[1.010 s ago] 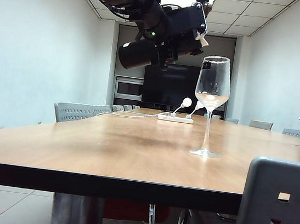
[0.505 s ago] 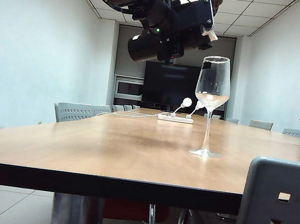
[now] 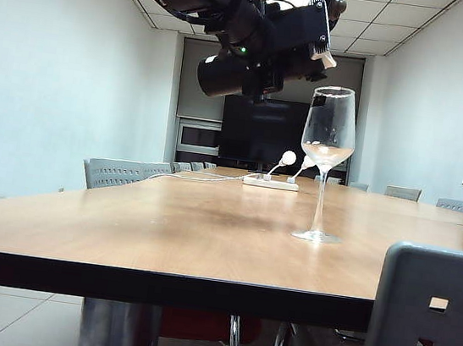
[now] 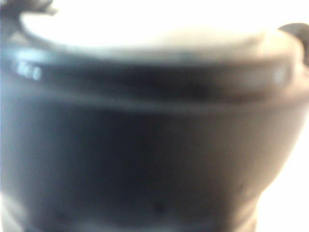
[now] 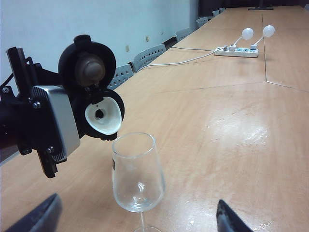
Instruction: Pick up the black thermos cup, pour some water from it into the stemmed glass, and then put the thermos cup back on the table.
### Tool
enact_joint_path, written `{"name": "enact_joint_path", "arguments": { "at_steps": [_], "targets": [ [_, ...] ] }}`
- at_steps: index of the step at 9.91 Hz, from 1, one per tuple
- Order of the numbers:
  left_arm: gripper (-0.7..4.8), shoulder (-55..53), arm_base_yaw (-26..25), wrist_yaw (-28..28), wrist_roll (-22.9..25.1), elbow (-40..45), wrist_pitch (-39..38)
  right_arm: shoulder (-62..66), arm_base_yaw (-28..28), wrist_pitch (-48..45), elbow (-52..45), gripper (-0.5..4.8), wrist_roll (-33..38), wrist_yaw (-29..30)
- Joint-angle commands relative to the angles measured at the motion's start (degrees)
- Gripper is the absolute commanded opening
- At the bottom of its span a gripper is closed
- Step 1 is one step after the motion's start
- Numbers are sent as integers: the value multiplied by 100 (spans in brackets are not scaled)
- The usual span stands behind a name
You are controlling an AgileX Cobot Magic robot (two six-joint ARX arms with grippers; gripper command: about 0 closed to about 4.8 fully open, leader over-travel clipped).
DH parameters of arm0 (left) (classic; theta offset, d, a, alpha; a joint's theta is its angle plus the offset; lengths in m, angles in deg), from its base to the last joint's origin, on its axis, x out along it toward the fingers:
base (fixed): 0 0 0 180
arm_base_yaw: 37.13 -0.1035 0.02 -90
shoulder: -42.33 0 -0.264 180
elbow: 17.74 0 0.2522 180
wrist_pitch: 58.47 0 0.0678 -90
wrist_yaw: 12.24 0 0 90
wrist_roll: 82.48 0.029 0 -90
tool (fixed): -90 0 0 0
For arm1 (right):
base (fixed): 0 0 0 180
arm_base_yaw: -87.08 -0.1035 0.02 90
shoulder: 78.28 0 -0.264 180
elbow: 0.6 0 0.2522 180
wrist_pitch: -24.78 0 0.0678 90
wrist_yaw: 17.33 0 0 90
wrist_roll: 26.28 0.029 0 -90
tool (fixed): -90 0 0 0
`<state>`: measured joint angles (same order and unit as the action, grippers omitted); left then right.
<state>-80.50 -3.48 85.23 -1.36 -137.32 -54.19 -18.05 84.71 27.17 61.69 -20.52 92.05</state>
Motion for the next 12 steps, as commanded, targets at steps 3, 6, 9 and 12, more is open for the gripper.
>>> {"name": "enact_joint_path", "arguments": {
  "at_steps": [3, 6, 9, 12],
  "targets": [
    [184, 83, -151, 44, 48, -96, 520, -22, 4, -42, 13, 413, 24, 33],
    [184, 72, -153, 20, 31, -170, 540, -22, 2, -37, 13, 413, 24, 35],
    [184, -59, -157, -125, 57, -278, 592, -22, 4, -37, 13, 413, 22, 33],
    [184, -166, -157, -133, 63, -442, 590, -22, 7, -37, 11, 413, 22, 31]
  ]
}}
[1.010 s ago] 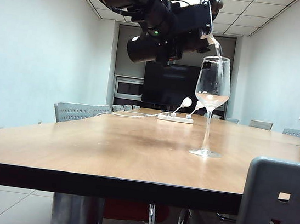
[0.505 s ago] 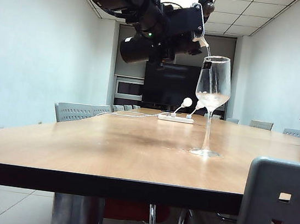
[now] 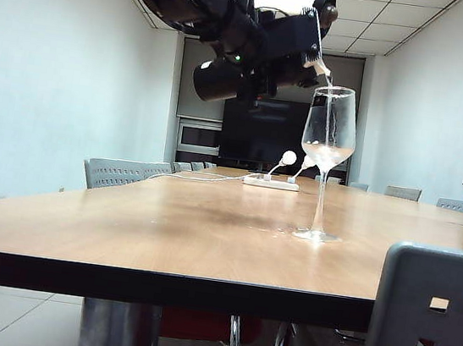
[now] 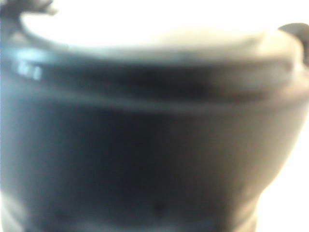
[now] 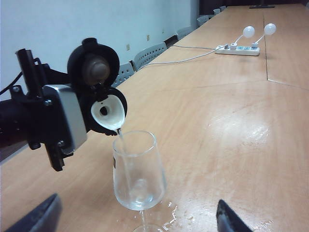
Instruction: Pick up the black thermos cup, pour some water from it into the stemmed glass, and then put the thermos cup back on the table.
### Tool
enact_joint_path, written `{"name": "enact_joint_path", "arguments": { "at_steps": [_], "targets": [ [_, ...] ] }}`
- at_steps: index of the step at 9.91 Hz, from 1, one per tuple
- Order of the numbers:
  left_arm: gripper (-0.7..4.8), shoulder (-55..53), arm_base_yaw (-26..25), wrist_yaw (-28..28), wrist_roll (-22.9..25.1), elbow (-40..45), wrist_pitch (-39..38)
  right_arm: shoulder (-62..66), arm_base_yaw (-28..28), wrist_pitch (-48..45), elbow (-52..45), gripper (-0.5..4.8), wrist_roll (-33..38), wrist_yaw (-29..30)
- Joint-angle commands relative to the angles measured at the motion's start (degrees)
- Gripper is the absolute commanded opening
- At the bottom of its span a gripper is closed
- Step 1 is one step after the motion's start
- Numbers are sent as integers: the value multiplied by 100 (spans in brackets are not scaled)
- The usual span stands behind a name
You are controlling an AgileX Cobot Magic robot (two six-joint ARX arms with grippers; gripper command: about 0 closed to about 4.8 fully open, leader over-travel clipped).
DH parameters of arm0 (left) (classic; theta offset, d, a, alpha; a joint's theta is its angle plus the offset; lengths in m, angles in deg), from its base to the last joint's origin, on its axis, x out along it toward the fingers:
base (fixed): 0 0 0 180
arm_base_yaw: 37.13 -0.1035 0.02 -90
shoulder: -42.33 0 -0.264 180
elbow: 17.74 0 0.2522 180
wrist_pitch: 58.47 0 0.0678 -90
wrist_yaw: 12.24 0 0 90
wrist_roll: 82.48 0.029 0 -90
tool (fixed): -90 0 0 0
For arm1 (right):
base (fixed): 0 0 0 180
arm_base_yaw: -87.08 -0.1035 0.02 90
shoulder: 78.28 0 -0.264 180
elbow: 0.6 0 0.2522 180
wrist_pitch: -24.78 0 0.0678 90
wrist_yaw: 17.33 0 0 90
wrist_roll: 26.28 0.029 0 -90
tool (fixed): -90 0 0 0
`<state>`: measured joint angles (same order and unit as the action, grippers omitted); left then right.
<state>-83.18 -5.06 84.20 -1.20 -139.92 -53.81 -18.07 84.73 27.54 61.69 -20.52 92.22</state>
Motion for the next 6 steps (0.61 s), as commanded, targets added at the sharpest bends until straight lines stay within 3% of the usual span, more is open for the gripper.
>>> {"name": "enact_joint_path", "arguments": {
  "at_steps": [1, 6],
  "targets": [
    [184, 103, -2, -94, 63, -181, 570, -20, 4, -74, 13, 413, 22, 13],
    [184, 103, -46, -267, 280, -208, 564, -20, 2, -61, 13, 413, 22, 15]
  ]
}}
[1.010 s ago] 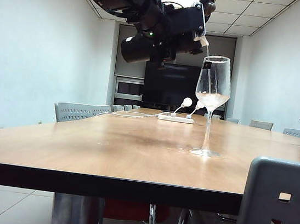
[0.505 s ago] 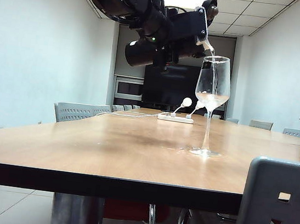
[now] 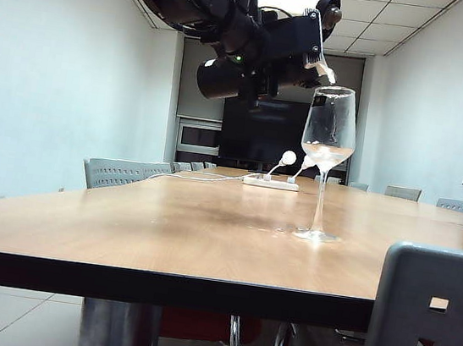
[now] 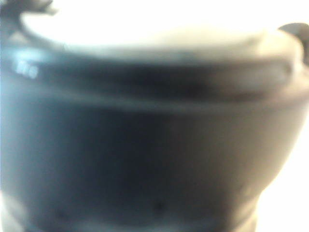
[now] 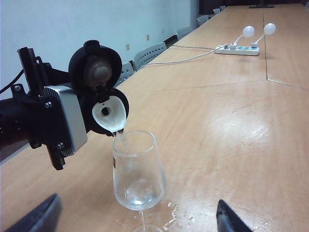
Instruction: Pick up the black thermos cup, pour some water from it into the stemmed glass, and then put the thermos cup back on the table.
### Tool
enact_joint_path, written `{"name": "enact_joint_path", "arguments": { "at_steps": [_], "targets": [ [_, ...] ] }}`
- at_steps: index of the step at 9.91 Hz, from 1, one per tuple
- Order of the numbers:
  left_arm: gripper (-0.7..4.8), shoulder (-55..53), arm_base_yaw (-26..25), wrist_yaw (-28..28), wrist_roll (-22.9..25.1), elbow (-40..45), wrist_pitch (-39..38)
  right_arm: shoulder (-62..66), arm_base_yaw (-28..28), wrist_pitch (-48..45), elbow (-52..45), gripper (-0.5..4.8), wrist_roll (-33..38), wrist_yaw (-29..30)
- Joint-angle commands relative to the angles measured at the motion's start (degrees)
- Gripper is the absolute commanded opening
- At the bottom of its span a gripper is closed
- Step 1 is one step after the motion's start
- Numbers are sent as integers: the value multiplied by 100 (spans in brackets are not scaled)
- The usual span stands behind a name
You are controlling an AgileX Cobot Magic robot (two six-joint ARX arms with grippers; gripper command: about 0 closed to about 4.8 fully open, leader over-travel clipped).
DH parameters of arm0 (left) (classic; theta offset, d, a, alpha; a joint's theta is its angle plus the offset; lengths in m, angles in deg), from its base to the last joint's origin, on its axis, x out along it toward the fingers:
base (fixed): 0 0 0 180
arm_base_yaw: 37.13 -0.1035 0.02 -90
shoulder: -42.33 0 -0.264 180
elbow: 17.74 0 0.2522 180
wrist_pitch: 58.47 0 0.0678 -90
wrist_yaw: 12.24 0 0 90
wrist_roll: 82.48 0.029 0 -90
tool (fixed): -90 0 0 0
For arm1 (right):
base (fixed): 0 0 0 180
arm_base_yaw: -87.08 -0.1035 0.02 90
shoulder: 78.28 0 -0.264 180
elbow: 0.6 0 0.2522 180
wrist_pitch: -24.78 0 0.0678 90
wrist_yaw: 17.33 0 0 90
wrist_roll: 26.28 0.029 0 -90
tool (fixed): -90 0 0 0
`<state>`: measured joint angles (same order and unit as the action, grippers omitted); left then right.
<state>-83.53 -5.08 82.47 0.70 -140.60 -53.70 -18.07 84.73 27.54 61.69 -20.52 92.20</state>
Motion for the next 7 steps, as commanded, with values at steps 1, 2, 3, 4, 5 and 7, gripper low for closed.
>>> {"name": "enact_joint_path", "arguments": {
  "at_steps": [1, 2, 3, 4, 5, 7],
  "targets": [
    [184, 138, -50, -92, 105, -140, 557, -20, 2, -44, 13, 413, 22, 17],
    [184, 138, -66, -94, 114, -140, 555, -20, 2, 9, 13, 413, 22, 17],
    [184, 138, -66, -101, 280, -140, 553, -20, 4, 46, 13, 413, 22, 17],
    [184, 138, -66, -184, 487, -140, 535, -20, 2, 46, 13, 413, 22, 15],
    [184, 138, -70, -186, 492, -140, 535, -20, 2, 46, 13, 413, 22, 17],
    [184, 138, -70, -195, 492, -190, 511, -20, 2, 46, 13, 413, 22, 46]
  ]
}}
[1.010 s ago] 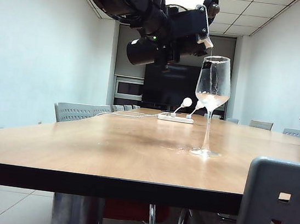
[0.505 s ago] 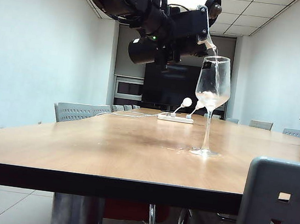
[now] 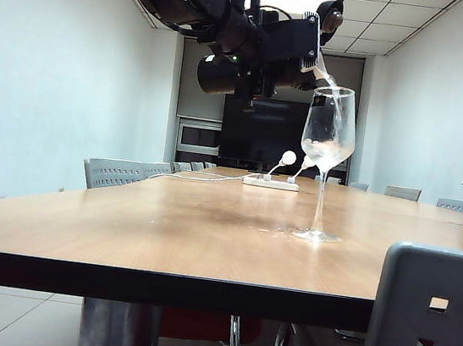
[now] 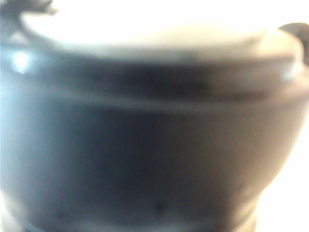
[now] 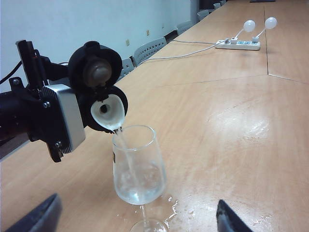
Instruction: Pick up the black thermos cup, pour some water from it into the stemmed glass, and then put the thermos cup back on the table.
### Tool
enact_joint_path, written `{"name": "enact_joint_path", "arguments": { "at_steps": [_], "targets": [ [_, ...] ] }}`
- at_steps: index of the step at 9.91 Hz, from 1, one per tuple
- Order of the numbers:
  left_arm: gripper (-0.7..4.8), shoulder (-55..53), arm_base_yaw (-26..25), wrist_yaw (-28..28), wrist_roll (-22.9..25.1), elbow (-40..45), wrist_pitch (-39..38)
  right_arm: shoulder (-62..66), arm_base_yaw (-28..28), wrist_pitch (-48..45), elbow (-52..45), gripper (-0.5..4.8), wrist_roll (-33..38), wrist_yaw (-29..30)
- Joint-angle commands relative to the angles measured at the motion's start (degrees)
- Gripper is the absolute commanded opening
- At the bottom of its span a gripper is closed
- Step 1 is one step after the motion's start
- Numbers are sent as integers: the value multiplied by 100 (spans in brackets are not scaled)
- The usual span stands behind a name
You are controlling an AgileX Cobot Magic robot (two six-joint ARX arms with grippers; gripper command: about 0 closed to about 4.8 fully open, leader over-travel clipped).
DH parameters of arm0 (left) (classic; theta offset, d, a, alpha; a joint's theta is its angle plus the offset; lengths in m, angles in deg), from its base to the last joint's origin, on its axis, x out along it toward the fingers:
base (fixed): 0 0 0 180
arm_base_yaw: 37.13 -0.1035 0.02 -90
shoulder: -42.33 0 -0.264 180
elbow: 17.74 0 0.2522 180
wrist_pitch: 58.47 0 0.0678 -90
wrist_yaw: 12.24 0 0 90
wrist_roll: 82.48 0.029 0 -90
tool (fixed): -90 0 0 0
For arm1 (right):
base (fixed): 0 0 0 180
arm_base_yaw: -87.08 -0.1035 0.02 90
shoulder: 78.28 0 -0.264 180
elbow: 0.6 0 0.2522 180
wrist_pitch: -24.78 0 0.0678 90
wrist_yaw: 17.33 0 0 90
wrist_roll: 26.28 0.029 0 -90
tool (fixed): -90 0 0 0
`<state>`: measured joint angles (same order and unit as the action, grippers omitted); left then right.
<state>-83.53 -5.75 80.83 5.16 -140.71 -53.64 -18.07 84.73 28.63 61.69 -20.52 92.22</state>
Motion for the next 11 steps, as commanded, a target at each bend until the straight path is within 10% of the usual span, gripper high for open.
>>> {"name": "enact_joint_path", "arguments": {
  "at_steps": [1, 11],
  "targets": [
    [184, 138, -2, -33, 50, -350, 422, -20, 4, -61, 13, 413, 24, 120],
    [184, 136, -111, -179, 63, -494, 291, -22, 2, -63, 13, 413, 24, 227]
  ]
}}
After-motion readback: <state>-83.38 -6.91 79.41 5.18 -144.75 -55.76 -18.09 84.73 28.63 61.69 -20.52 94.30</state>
